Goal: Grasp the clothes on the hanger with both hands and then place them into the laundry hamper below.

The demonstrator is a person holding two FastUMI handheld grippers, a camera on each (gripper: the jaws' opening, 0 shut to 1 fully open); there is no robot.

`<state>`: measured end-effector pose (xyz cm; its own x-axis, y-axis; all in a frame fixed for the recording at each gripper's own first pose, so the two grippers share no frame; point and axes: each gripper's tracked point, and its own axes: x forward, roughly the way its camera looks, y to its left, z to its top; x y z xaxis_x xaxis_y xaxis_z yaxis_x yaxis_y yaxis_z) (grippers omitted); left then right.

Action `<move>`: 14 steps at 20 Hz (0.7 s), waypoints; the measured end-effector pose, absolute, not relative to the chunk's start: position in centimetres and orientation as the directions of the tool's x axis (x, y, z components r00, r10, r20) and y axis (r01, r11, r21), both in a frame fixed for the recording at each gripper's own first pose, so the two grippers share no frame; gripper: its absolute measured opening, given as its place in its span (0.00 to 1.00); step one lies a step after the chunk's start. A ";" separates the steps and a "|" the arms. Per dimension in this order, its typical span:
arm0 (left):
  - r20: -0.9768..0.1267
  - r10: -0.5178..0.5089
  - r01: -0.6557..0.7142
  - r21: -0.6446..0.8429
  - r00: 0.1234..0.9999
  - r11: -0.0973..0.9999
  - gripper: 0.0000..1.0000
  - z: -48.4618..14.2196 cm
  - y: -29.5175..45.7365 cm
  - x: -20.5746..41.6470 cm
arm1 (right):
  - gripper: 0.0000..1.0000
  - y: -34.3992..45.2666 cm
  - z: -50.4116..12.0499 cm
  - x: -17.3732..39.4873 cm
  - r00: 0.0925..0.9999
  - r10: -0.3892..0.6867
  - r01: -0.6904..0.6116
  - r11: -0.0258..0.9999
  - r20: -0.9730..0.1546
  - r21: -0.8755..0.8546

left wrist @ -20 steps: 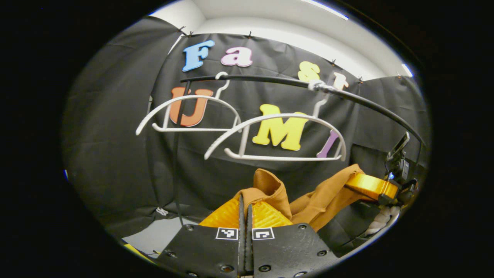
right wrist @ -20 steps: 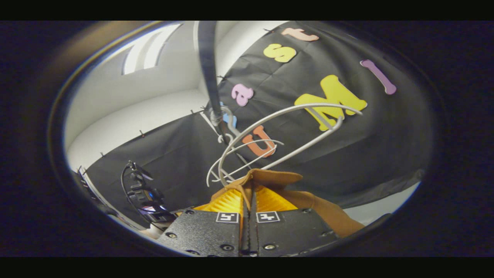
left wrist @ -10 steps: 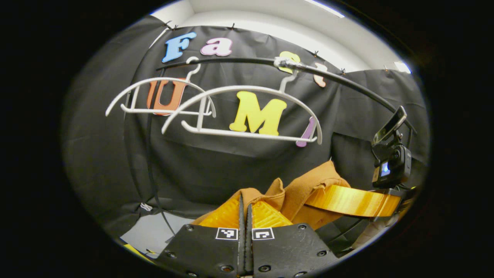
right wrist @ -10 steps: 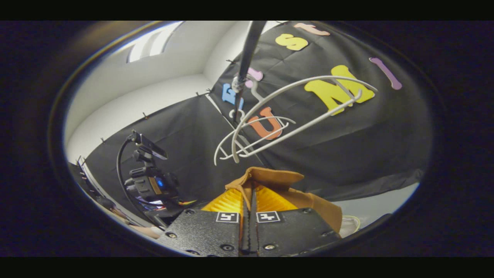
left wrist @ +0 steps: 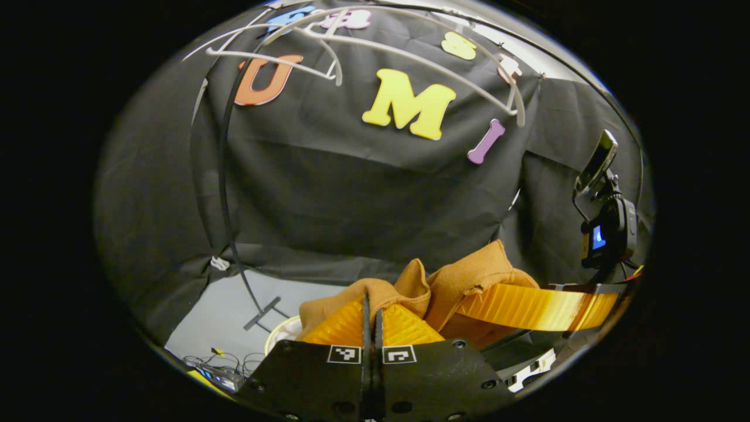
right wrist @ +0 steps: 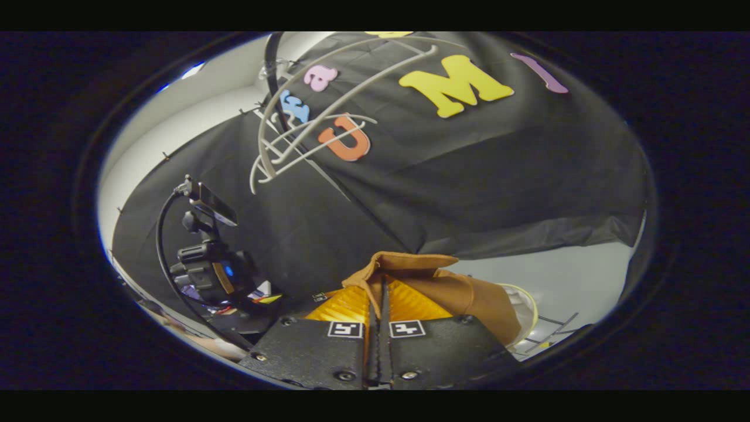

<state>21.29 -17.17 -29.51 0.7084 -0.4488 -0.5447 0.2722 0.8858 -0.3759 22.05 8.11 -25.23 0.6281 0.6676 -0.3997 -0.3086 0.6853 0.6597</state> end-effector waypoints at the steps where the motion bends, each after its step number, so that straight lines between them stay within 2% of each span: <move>1: -0.574 -0.443 0.256 -0.379 0.689 0.889 0.00 -30.8 -17.2 20.4 | 0.03 8.1 -27.1 21.4 0.611 0.661 -0.286 0.697 -0.435 0.657; 6: -0.702 -0.417 0.172 -0.395 0.577 0.903 0.00 -36.9 -17.5 16.6 | 0.04 7.9 -34.4 18.5 0.510 0.612 -0.180 0.763 -0.604 0.621; 10: -0.785 -0.382 0.123 -0.372 0.487 0.920 0.00 -41.3 -16.5 12.5 | 0.04 7.8 -39.3 17.3 0.422 0.524 -0.104 0.839 -0.740 0.535; 11: -0.805 -0.383 0.109 -0.376 0.454 0.920 0.05 -42.2 -16.5 11.0 | 0.03 7.7 -40.0 17.0 0.395 0.502 -0.093 0.855 -0.769 0.511; 12: -0.814 -0.382 0.106 -0.375 0.438 0.921 0.00 -42.4 -16.4 10.3 | 0.05 8.1 -40.4 16.8 0.375 0.494 -0.086 0.861 -0.784 0.501; 14: -0.822 -0.373 0.105 -0.364 0.430 0.925 0.00 -42.7 -16.1 10.0 | 0.04 8.4 -40.4 16.9 0.364 0.491 -0.082 0.863 -0.791 0.498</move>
<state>9.98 -16.09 -42.70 0.4300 -0.3726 -0.8224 0.1049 0.9253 -0.3644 16.91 8.37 -40.42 0.3639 0.4914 -0.7912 -0.0822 0.8631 0.4983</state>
